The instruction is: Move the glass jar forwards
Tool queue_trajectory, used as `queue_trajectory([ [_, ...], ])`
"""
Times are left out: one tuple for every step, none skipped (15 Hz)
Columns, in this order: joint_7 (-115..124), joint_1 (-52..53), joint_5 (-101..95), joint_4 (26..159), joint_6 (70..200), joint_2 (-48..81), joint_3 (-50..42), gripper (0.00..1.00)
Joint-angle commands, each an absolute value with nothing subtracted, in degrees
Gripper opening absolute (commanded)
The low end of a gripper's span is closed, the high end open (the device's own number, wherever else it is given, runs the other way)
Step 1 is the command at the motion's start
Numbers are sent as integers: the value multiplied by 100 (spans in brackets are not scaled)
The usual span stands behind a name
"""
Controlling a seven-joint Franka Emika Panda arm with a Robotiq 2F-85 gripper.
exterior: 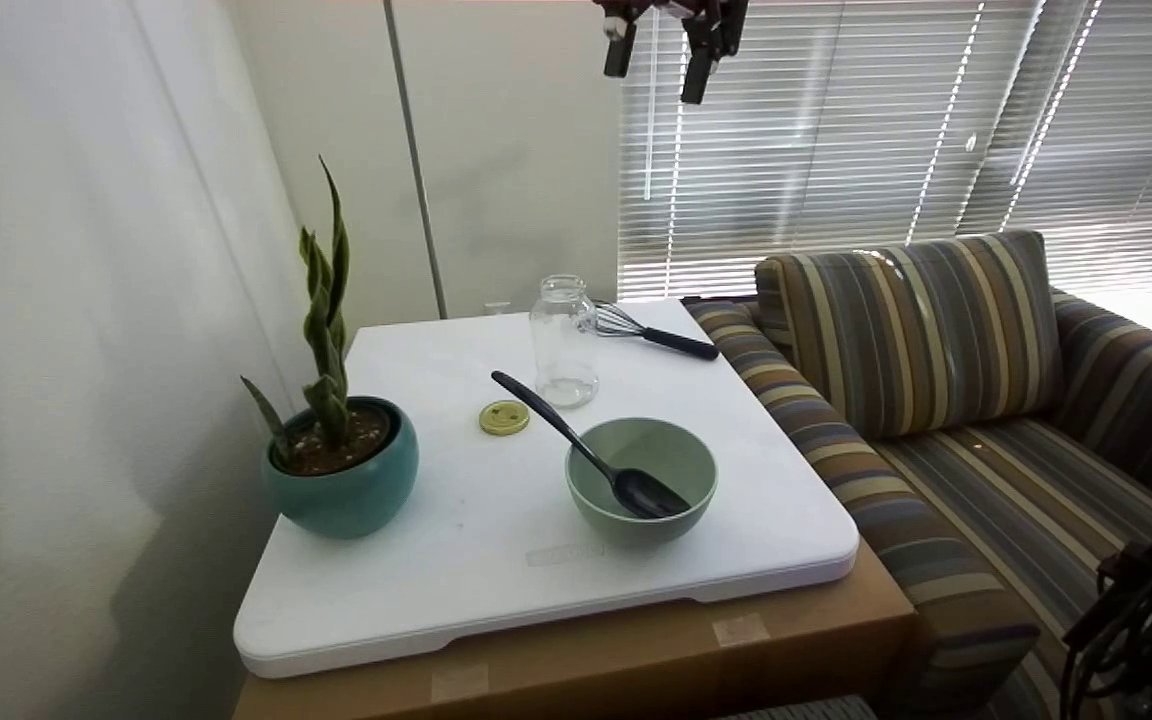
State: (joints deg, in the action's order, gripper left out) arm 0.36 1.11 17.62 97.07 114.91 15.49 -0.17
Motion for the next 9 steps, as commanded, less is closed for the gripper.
queue_trajectory([
  [53,43,1737,9670,11481,1565,59,100],
  [54,43,1737,9655,11480,1564,58,100],
  [54,43,1737,9649,11480,1559,58,100],
  [54,43,1737,9646,11480,1556,58,100],
  [-153,22,1782,9762,11510,1528,86,100],
  [-376,-41,1872,9753,11572,1672,91,100],
  [-559,-104,1984,9735,11781,1834,78,100],
  [-657,-144,2011,9695,11867,1981,59,100],
  [-887,-227,2087,9550,11893,2204,73,100],
])
